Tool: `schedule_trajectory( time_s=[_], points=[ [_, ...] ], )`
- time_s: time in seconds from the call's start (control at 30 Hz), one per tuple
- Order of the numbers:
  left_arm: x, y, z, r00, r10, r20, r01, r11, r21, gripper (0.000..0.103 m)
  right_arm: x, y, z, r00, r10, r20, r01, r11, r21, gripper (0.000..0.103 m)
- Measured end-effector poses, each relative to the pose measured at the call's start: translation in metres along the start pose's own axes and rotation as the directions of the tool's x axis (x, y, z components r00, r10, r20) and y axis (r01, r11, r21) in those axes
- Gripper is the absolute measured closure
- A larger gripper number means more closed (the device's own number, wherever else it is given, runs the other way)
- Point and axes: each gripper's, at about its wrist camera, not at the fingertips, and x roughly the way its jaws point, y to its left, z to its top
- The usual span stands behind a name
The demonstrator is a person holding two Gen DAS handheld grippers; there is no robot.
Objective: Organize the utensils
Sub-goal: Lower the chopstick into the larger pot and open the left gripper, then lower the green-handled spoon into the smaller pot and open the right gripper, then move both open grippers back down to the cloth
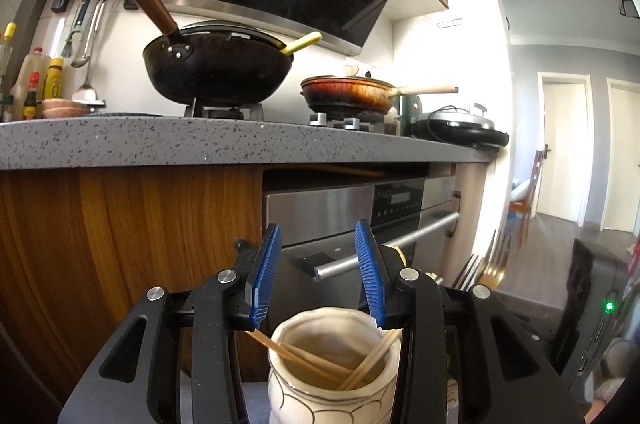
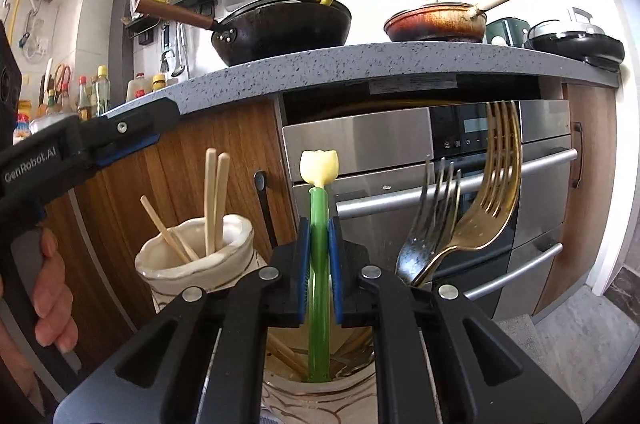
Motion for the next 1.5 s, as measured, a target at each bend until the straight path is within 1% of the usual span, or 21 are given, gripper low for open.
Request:
schedule_trajectory(
  time_s=[0.2, 0.33, 0.57, 0.73, 0.8, 0.87, 0.93, 0.97, 1.0, 1.03, 1.07, 1.1, 1.13, 1.17, 1.2, 1.27, 1.3, 1.37, 1.43, 1.47, 1.5],
  points=[
    [-0.007, -0.004, -0.001, 1.000, -0.002, -0.002, 0.002, 1.000, 0.017, 0.064, -0.012, 0.004, -0.005, 0.999, -0.026, -0.029, 0.025, 0.999, -0.021, 0.094],
    [-0.012, -0.007, -0.003, 1.000, -0.007, -0.009, 0.007, 1.000, 0.017, 0.064, -0.022, 0.002, -0.008, 0.999, -0.022, -0.036, 0.022, 1.000, -0.012, 0.094],
    [-0.018, -0.013, -0.009, 0.999, 0.000, -0.039, 0.001, 1.000, 0.030, 0.064, -0.023, 0.003, -0.012, 0.996, -0.022, -0.092, 0.022, 1.000, -0.007, 0.094],
    [-0.024, -0.016, -0.012, 0.998, 0.007, -0.058, -0.006, 0.999, 0.033, 0.064, -0.031, 0.004, -0.009, 0.995, 0.001, -0.105, 0.000, 1.000, 0.007, 0.091],
    [-0.029, -0.017, -0.014, 0.998, 0.012, -0.065, -0.009, 0.999, 0.032, 0.064, -0.040, 0.005, -0.008, 0.995, 0.010, -0.100, -0.009, 1.000, 0.011, 0.078],
    [-0.036, -0.017, -0.015, 0.998, 0.011, -0.069, -0.009, 1.000, 0.026, 0.064, -0.051, 0.006, -0.005, 0.996, 0.013, -0.087, -0.012, 1.000, 0.012, 0.077],
    [-0.044, -0.017, -0.016, 0.997, 0.012, -0.073, -0.010, 1.000, 0.021, 0.063, -0.063, 0.006, -0.002, 0.997, 0.012, -0.082, -0.011, 1.000, 0.015, 0.070],
    [-0.047, -0.017, -0.017, 0.997, 0.013, -0.074, -0.012, 1.000, 0.019, 0.062, -0.071, 0.005, 0.000, 0.996, 0.010, -0.084, -0.009, 1.000, 0.020, 0.063],
    [-0.051, -0.017, -0.019, 0.997, 0.013, -0.080, -0.012, 1.000, 0.018, 0.059, -0.076, 0.004, 0.002, 0.996, 0.010, -0.088, -0.008, 1.000, 0.022, 0.059],
    [-0.055, -0.018, -0.021, 0.996, 0.013, -0.091, -0.012, 1.000, 0.018, 0.057, -0.081, 0.003, 0.003, 0.996, 0.007, -0.093, -0.005, 1.000, 0.022, 0.058],
    [-0.057, -0.018, -0.022, 0.995, 0.014, -0.101, -0.012, 1.000, 0.018, 0.057, -0.087, 0.002, 0.004, 0.995, 0.002, -0.099, 0.000, 1.000, 0.019, 0.053],
    [-0.061, -0.019, -0.025, 0.994, 0.014, -0.112, -0.012, 1.000, 0.020, 0.057, -0.095, 0.001, 0.006, 0.995, -0.007, -0.104, 0.009, 1.000, 0.014, 0.046],
    [-0.064, -0.019, -0.027, 0.992, 0.014, -0.121, -0.012, 1.000, 0.021, 0.056, -0.102, 0.000, 0.007, 0.994, -0.014, -0.109, 0.015, 1.000, 0.007, 0.042],
    [-0.069, -0.020, -0.029, 0.991, 0.014, -0.131, -0.012, 1.000, 0.020, 0.055, -0.108, -0.001, 0.007, 0.993, -0.021, -0.116, 0.022, 1.000, 0.003, 0.033],
    [-0.072, -0.020, -0.032, 0.990, 0.011, -0.139, -0.008, 1.000, 0.016, 0.052, -0.114, -0.001, 0.007, 0.992, -0.026, -0.122, 0.026, 1.000, -0.001, 0.028],
    [-0.079, -0.021, -0.037, 0.988, 0.011, -0.156, -0.010, 1.000, 0.005, 0.035, -0.122, -0.002, 0.006, 0.990, -0.033, -0.136, 0.032, 0.999, -0.007, 0.024],
    [-0.083, -0.022, -0.039, 0.987, 0.012, -0.158, -0.012, 1.000, 0.001, 0.027, -0.129, -0.003, 0.004, 0.988, -0.038, -0.149, 0.037, 0.999, -0.014, 0.019],
    [-0.089, -0.025, -0.043, 0.986, 0.017, -0.167, -0.015, 1.000, 0.010, 0.026, -0.135, -0.004, 0.001, 0.985, -0.048, -0.167, 0.044, 0.999, -0.027, 0.013],
    [-0.095, -0.028, -0.047, 0.983, 0.023, -0.182, -0.021, 1.000, 0.013, 0.016, -0.141, -0.004, -0.007, 0.979, -0.062, -0.194, 0.054, 0.998, -0.045, 0.010],
    [-0.100, -0.029, -0.051, 0.982, 0.026, -0.189, -0.025, 1.000, 0.007, 0.013, -0.143, -0.004, -0.012, 0.975, -0.070, -0.212, 0.060, 0.997, -0.054, 0.005],
    [-0.104, -0.030, -0.054, 0.980, 0.033, -0.195, -0.034, 0.999, -0.003, 0.010, -0.145, -0.003, -0.018, 0.971, -0.075, -0.227, 0.062, 0.996, -0.065, 0.005]
  ],
)
